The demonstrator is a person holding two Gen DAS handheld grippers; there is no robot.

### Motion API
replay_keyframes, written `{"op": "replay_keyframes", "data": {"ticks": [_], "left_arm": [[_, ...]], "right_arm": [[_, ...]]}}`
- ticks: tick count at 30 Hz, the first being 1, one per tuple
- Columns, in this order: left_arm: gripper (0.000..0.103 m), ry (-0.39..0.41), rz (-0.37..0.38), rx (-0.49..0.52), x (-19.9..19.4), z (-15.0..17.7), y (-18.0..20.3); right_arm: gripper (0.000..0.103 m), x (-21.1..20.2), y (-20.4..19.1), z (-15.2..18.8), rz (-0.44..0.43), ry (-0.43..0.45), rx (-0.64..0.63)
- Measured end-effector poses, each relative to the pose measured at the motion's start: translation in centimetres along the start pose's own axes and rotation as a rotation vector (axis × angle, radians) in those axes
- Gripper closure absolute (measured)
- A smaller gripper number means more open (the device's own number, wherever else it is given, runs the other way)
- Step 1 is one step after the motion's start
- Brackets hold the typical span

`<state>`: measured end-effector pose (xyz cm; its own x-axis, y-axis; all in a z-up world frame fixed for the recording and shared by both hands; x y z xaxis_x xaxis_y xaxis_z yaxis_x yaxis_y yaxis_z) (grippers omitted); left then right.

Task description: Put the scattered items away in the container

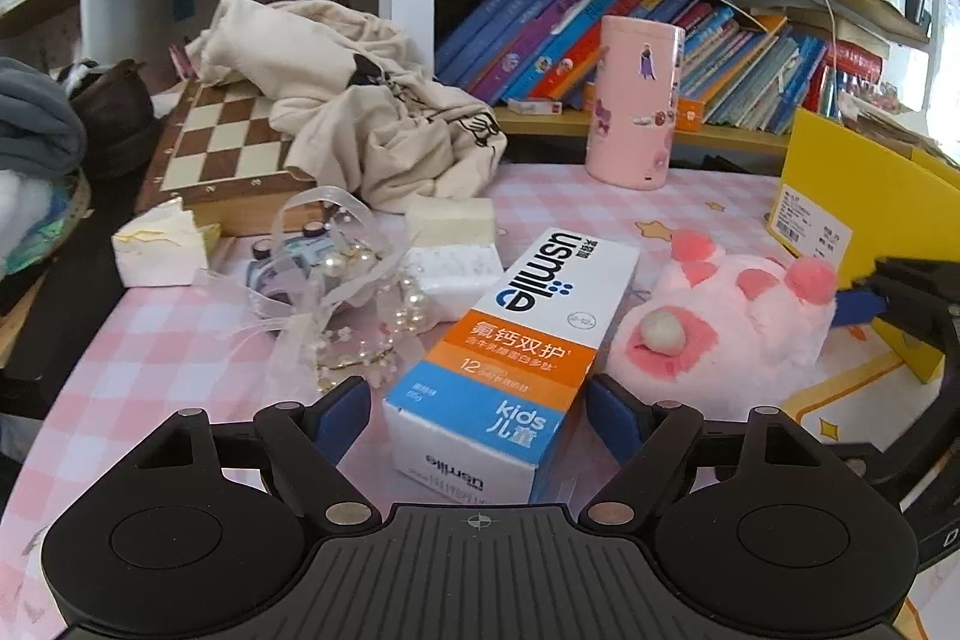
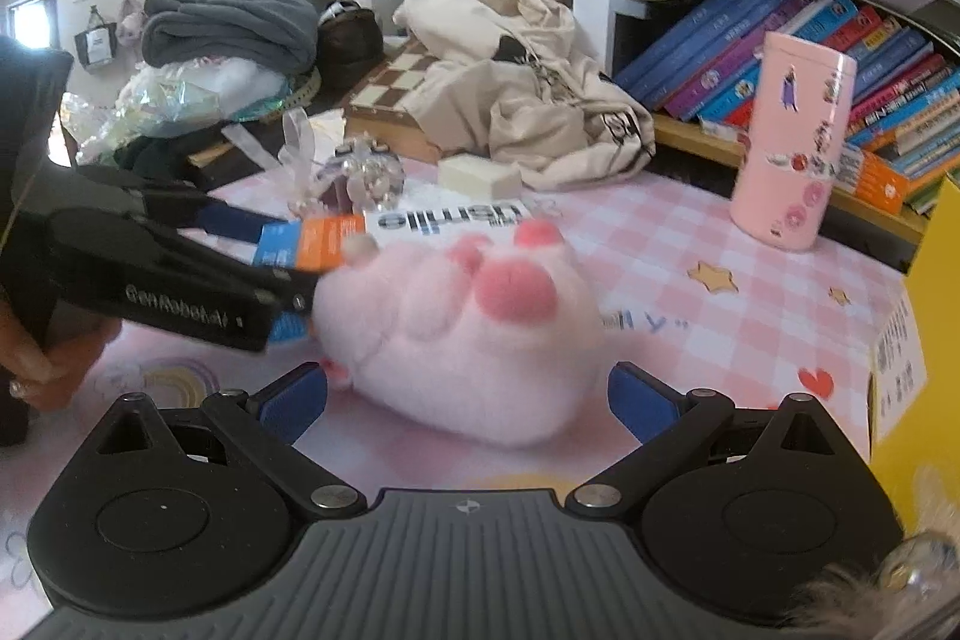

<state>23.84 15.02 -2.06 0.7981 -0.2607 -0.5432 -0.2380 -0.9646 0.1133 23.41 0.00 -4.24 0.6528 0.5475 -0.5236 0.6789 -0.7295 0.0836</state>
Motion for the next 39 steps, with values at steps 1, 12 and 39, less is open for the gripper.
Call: {"op": "replay_keyframes", "data": {"ticks": [1,12,39], "left_arm": [[0.023,-0.006,0.002,0.003,0.2,0.0,0.0],[0.042,-0.032,0.033,0.03,0.2,0.5,1.1],[0.048,-0.011,0.002,0.027,-11.3,7.9,6.8]], "right_arm": [[0.002,0.2,0.0,-0.2,-0.003,0.006,-0.002],[0.015,0.4,0.7,-0.3,-0.004,0.005,0.042],[0.014,-10.9,1.0,4.9,0.0,0.008,-0.008]]}}
Point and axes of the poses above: each gripper's, at about its wrist camera, not at the fingertips, and x roughly the way its jaws point, y to its right, z to its underside, the point moved 3 cm from there along x, roughly the way its jaws point, and after that the axes turned 10 degrees about z, right-handed, at the moved point
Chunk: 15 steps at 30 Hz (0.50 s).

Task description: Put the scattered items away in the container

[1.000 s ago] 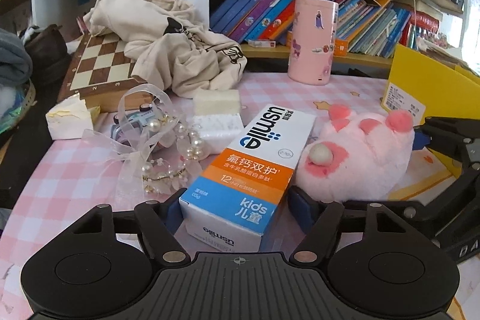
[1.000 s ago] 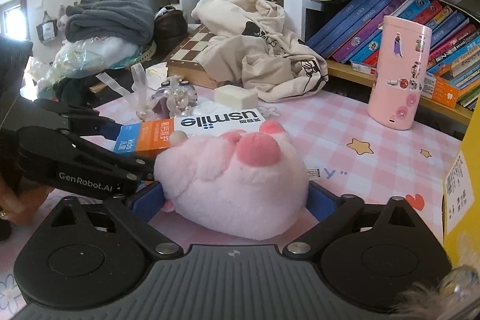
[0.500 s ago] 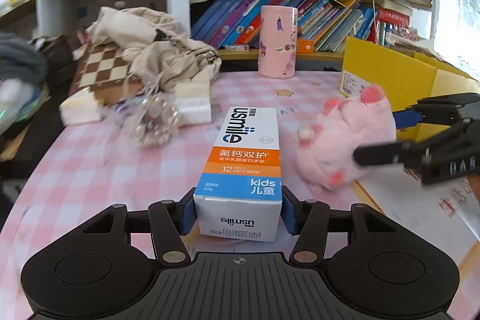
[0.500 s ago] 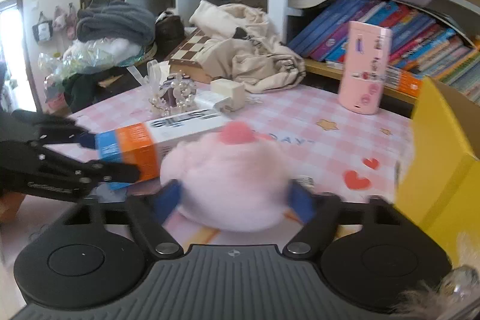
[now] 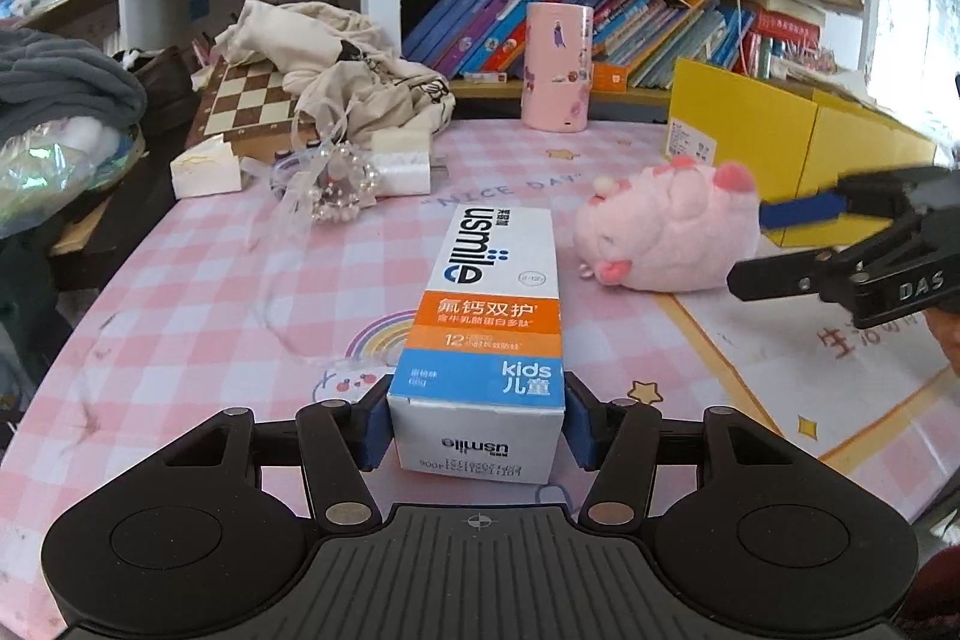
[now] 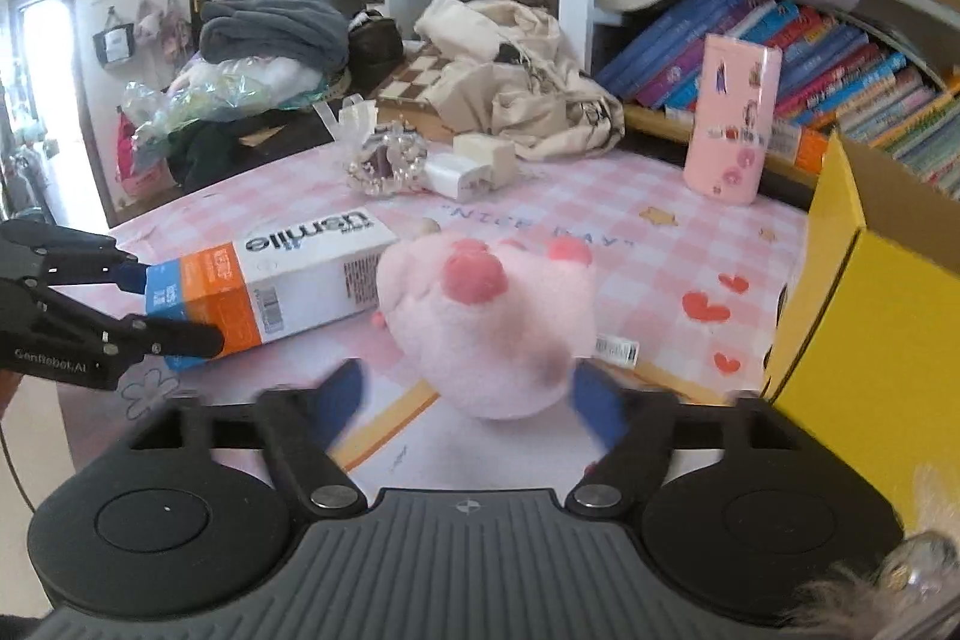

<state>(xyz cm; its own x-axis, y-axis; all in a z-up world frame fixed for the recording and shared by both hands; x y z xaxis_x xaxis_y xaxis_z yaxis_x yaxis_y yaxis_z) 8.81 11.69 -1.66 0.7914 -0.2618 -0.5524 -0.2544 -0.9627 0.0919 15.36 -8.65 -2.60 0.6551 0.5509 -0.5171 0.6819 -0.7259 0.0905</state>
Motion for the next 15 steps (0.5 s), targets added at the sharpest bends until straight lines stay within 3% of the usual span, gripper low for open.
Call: {"op": "replay_keyframes", "data": {"ticks": [1,4,6,15], "left_arm": [[0.047,0.013,-0.003,0.011,-0.1,-0.2,0.1],[0.036,0.056,0.001,0.035,-0.6,-1.5,0.4],[0.035,0.07,0.011,0.057,-0.3,-2.4,0.7],[0.035,-0.032,-0.004,0.101,3.4,-2.6,0.9]], "right_arm": [[0.009,0.0,-0.1,-0.2,0.007,0.01,-0.011],[0.005,0.9,0.1,-0.7,0.031,0.009,-0.026],[0.005,1.7,0.3,-1.0,0.034,-0.004,-0.016],[0.007,5.1,0.4,-1.6,0.012,-0.055,-0.029]]}}
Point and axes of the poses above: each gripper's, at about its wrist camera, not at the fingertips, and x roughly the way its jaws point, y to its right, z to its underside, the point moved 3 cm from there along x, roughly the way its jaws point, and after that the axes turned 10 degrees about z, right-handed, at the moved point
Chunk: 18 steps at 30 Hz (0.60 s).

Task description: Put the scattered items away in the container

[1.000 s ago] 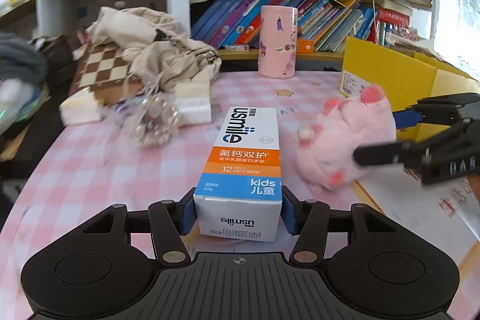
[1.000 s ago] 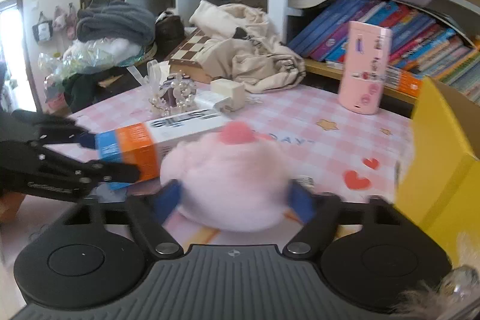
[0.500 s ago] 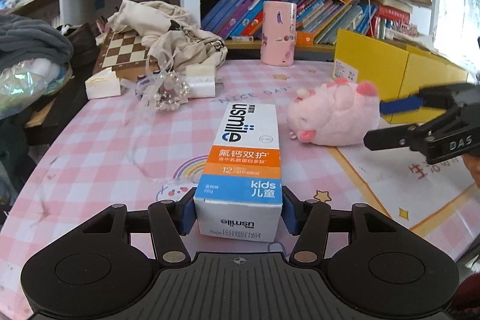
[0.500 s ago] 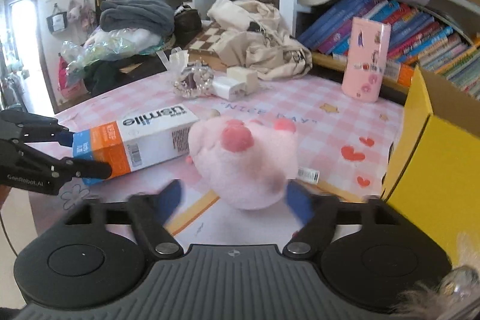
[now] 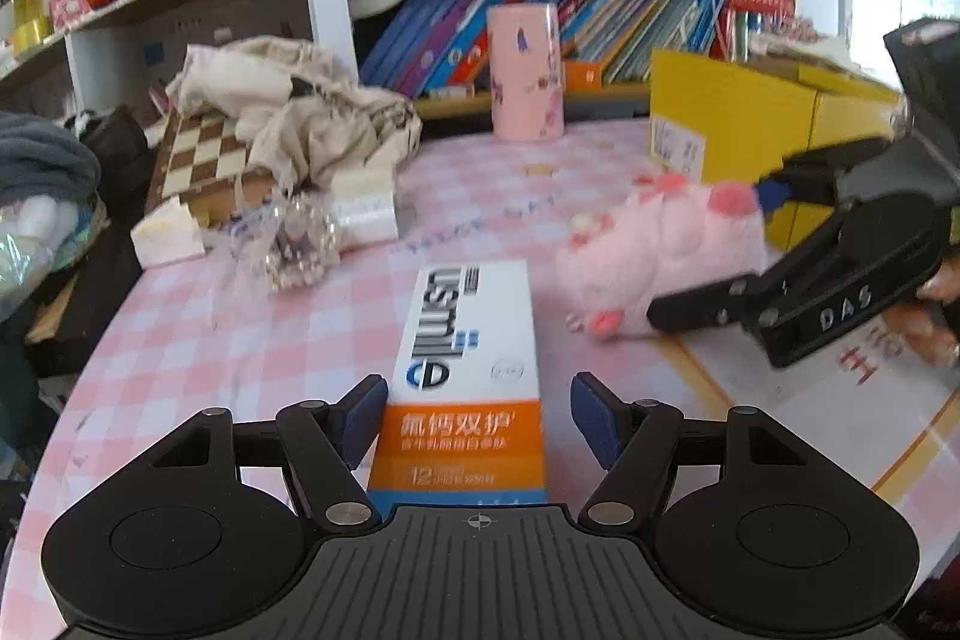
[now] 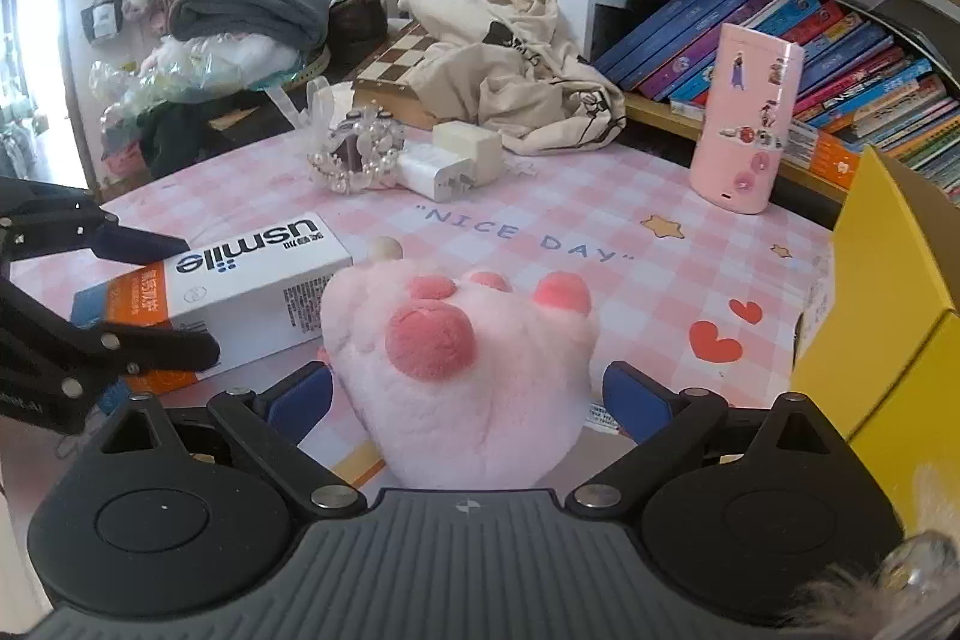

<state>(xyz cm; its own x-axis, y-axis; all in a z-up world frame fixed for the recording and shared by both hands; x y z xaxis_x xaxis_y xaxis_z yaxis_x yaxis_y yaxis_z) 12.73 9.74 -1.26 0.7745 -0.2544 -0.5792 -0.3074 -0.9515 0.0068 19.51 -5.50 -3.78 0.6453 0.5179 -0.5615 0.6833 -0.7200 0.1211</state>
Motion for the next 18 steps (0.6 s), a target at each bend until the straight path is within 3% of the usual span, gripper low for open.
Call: {"op": "replay_keyframes", "data": {"ticks": [6,10,14,18], "left_arm": [[0.04,-0.038,0.004,-0.003,1.0,0.4,-0.1],[0.051,-0.044,0.014,-0.009,1.6,0.3,-0.3],[0.052,-0.04,0.024,-0.011,1.9,0.1,-0.4],[0.052,-0.007,0.041,-0.057,0.9,0.0,-0.5]], "right_arm": [[0.017,1.1,0.0,0.0,-0.014,-0.021,-0.006],[0.022,1.3,-0.1,0.0,-0.015,-0.016,-0.003],[0.032,1.1,0.0,0.0,-0.016,-0.016,-0.005],[0.034,0.0,0.4,0.0,-0.014,-0.008,0.017]]}}
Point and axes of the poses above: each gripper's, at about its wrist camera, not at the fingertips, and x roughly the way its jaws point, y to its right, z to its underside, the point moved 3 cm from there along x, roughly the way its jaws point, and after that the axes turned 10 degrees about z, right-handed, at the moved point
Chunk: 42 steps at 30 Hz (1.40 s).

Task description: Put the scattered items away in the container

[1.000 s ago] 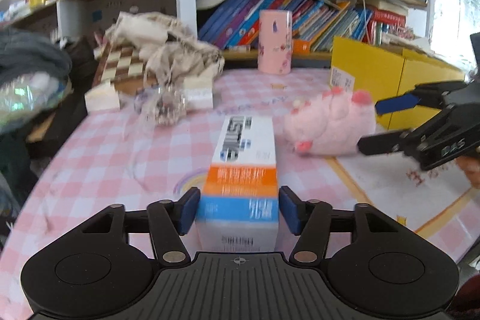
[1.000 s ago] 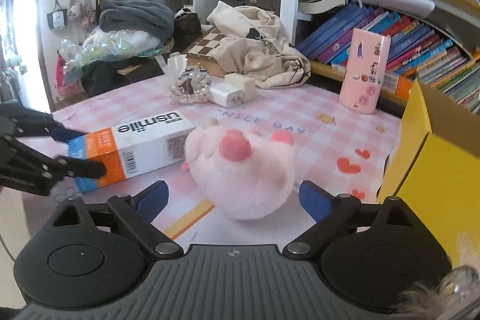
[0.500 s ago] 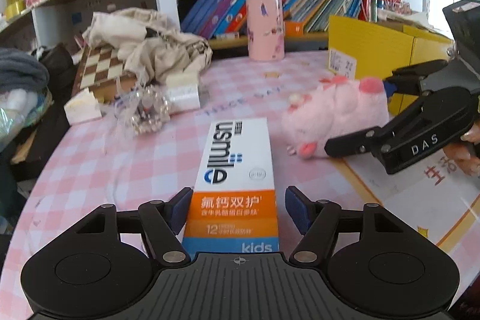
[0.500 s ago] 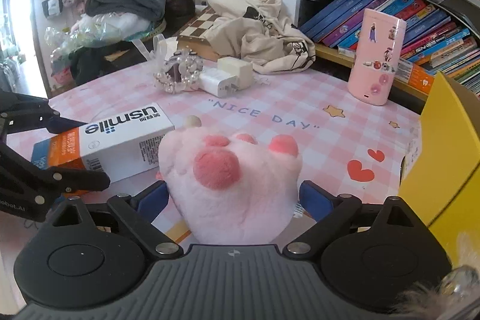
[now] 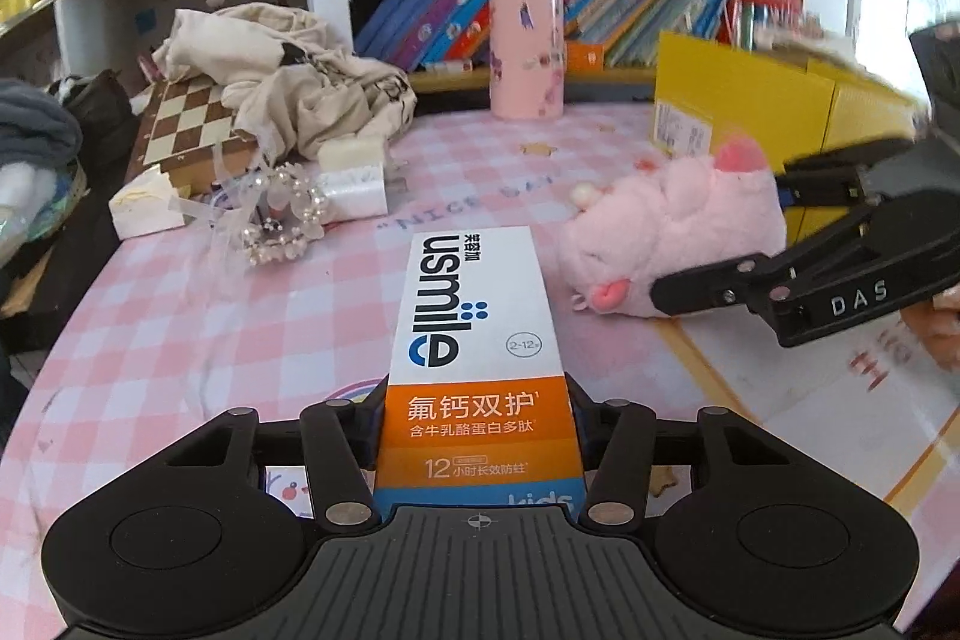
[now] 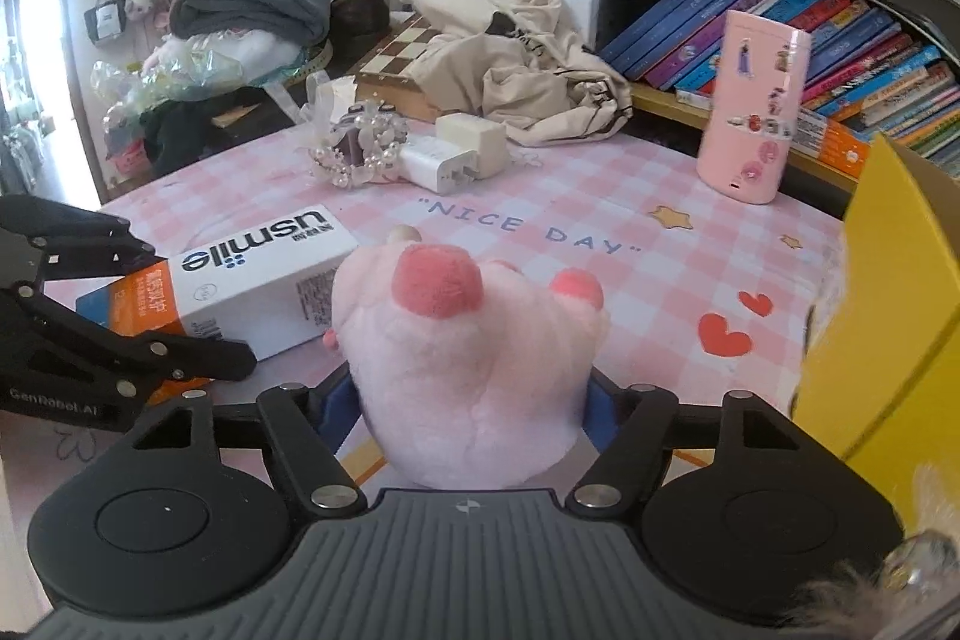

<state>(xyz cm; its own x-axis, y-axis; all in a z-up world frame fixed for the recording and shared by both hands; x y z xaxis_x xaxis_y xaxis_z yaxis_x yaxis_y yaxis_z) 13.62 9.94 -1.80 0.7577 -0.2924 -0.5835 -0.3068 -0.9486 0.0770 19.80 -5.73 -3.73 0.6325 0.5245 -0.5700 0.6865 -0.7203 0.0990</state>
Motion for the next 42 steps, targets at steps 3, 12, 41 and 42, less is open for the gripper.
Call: {"op": "replay_keyframes", "data": {"ticks": [3,12,41,42], "left_arm": [[0.052,0.031,0.012,-0.02,-1.2,-0.2,0.2],[0.052,0.089,0.078,-0.076,-4.0,-0.3,2.0],[0.052,0.073,0.308,0.025,-4.1,-0.1,12.6],[0.052,0.075,0.318,0.034,-4.0,-0.2,13.0]], "right_arm": [[0.034,-1.5,0.4,0.0,0.004,0.022,0.007],[0.034,-6.4,0.7,0.7,0.0,0.063,0.026],[0.033,-16.8,5.5,9.8,0.209,0.021,0.194],[0.033,-17.1,5.8,10.2,0.22,0.02,0.202]]}}
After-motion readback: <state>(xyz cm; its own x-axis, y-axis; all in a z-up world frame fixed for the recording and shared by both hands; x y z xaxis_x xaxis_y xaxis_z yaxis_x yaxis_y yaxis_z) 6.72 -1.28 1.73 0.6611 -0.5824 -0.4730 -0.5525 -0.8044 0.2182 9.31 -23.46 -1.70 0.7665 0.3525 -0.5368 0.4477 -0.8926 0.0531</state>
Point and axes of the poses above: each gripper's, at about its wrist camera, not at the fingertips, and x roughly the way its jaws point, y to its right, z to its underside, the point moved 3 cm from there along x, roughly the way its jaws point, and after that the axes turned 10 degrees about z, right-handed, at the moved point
